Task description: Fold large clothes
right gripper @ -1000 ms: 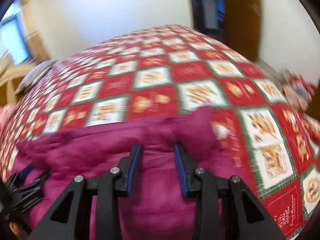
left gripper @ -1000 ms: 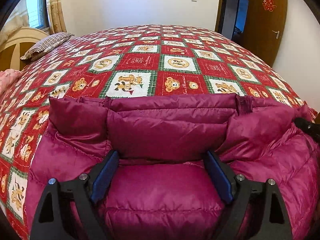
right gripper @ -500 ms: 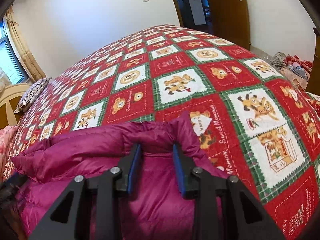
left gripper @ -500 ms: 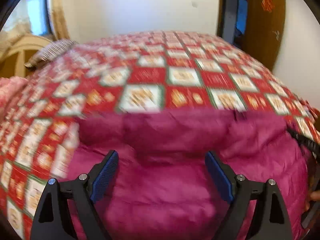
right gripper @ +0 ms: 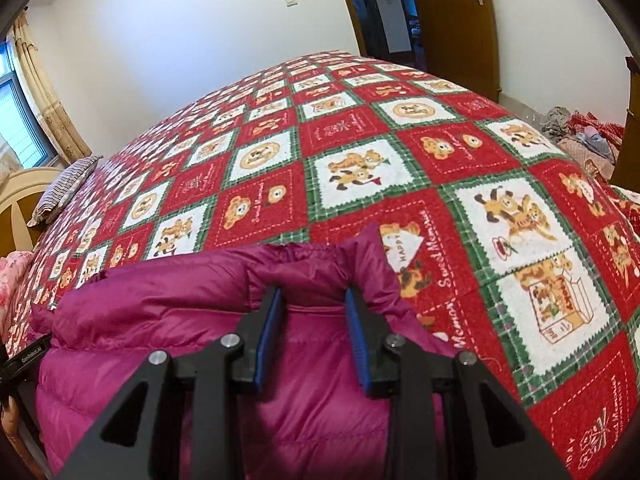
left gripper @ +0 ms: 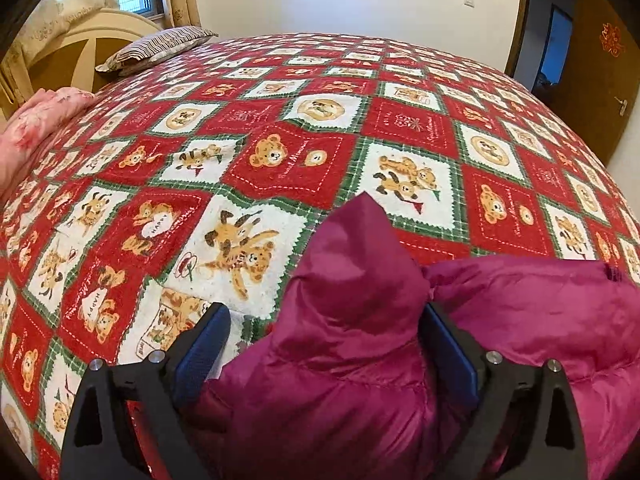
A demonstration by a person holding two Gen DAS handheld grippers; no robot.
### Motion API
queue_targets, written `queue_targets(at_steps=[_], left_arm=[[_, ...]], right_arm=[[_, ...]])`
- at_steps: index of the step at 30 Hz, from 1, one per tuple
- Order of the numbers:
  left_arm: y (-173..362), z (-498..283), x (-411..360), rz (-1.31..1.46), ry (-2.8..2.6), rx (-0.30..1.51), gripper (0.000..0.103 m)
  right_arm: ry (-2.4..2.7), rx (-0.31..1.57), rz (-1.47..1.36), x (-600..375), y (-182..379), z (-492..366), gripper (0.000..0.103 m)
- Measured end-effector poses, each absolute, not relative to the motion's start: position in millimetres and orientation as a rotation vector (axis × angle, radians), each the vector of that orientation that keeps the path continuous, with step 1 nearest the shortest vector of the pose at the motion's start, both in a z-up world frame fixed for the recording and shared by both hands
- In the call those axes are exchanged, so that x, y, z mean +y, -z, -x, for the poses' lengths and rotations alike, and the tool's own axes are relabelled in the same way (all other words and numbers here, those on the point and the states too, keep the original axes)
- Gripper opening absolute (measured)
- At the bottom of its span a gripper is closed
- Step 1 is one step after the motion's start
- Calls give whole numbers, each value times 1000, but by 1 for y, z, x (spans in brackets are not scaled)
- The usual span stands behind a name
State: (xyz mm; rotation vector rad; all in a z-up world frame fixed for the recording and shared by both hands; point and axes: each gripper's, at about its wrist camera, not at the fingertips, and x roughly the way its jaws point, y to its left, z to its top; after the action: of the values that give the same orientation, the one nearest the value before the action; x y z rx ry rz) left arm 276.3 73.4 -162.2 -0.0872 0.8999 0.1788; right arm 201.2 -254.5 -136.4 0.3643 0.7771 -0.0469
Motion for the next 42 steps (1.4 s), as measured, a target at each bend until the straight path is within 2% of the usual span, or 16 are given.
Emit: queue_targets(at_steps=[8,16,17,18,28,34,42], left_arm=[[140,-253,74,52,-190,895,97],[104,-186,57,-21,-120,806,97],[102,-181,55,-29,-119,801,97],[99,-174,53,-37,-117,794,97],[114,-110,94,117,-165,803,97],[143,-106,100,206,-160,880,97],[155,-92,99,358,-111,866,97]], right_arm=[[139,821,-189,-234,120,-198,34],[-41,662,-241,-176,70,-120,34],[-66,665,-236,-165,70,-116,33],[-96,671,-229,-152,70,-109,27],[-212,732,-217,-86,97,-89,25],[-202,798,-159,-66,123,-97,25],[-202,810,-132,-65,135,-97,25]])
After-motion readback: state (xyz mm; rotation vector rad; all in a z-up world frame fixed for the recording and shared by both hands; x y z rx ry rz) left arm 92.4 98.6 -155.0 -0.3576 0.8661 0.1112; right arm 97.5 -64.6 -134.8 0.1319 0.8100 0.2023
